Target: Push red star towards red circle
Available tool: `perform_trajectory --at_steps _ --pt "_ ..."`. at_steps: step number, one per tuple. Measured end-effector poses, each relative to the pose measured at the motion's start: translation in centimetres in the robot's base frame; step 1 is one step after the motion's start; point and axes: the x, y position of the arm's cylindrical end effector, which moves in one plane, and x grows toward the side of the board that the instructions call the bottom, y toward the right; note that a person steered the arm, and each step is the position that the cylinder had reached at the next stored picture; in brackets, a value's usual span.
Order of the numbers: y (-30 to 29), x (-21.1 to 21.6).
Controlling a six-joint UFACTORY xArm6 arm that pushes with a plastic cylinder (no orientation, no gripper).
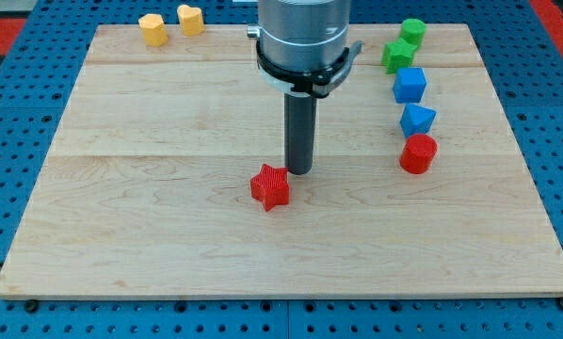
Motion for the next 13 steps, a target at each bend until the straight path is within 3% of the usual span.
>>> perform_trajectory --at_steps 1,2,3,5,7,9,11,13 --pt "-4.1 1.0" --pt "-4.8 -3.5" --pt "-11.1 -2.9" --pt "-17.4 4.8" --pt "-9.9 5.9" --pt "-6.3 3.6" --pt "5.5 0.7" --pt "-2.9 3.3"
